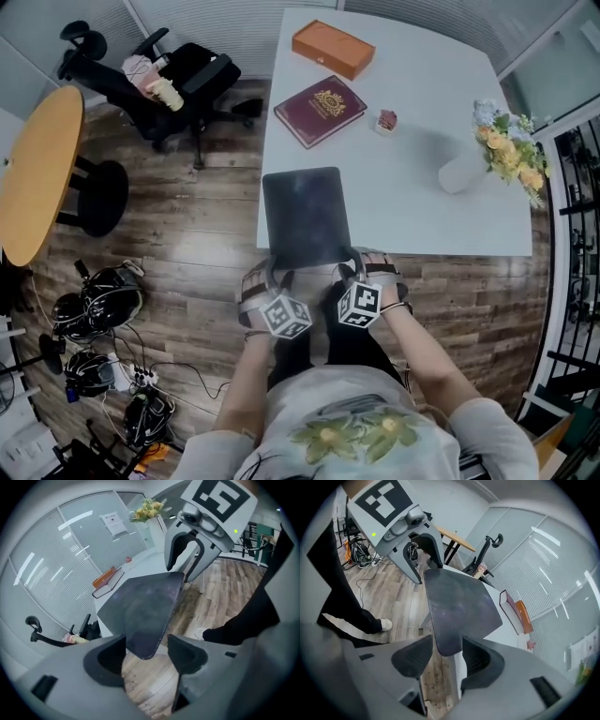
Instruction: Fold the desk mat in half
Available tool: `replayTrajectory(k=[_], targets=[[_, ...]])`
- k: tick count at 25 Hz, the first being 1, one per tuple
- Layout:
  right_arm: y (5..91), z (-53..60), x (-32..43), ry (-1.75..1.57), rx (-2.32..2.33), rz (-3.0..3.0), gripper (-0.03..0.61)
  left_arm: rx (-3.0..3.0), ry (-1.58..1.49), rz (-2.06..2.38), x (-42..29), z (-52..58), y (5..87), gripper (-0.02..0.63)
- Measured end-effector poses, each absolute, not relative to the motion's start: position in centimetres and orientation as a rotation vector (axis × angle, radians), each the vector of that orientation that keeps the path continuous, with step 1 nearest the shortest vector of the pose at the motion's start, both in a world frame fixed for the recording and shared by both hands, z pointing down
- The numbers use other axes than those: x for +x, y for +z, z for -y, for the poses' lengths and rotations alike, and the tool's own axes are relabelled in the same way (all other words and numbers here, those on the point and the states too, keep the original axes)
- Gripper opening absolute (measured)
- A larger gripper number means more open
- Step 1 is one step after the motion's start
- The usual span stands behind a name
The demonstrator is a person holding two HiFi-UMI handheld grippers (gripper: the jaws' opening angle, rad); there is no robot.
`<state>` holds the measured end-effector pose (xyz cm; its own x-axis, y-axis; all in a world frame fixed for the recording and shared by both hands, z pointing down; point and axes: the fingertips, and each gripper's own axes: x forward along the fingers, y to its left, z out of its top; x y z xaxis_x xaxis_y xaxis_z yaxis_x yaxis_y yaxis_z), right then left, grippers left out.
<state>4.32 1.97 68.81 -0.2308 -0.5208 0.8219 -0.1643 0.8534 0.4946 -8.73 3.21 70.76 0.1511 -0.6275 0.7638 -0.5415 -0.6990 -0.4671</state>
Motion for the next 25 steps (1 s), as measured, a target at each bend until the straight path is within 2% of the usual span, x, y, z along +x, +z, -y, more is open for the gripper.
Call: replayTrajectory(k=[2,9,13,18,25], targets=[[68.9,-1.8,4.4,-0.384,0.525,1.794,0.202,-2.343,-1.571,-1.219,-8.7,-3.0,70.7,0.259],[69.0,-2.4,4.3,-0.424,0.507,1.823,0.095,-2.436,-1.501,-1.278,-9.0,-3.1,70.5,0.221],[68.6,-2.6,4.5,-0.393,0.549,1.856,0.047,-2.467,-1.499,-1.235,-8.4,-3.7,70.7,0.127],[68.0,-2.4,4.4,-0.343,0.582,1.877,0.035,-2.469,-1.472,-1.249,-8.2,-4.1,70.1,0.057],[67.2,-2.0,4.5,-0.287,0.606,1.906,0.031,-2.524,-1.443,-1.29,-8.3,-3.9,68.9,0.023]])
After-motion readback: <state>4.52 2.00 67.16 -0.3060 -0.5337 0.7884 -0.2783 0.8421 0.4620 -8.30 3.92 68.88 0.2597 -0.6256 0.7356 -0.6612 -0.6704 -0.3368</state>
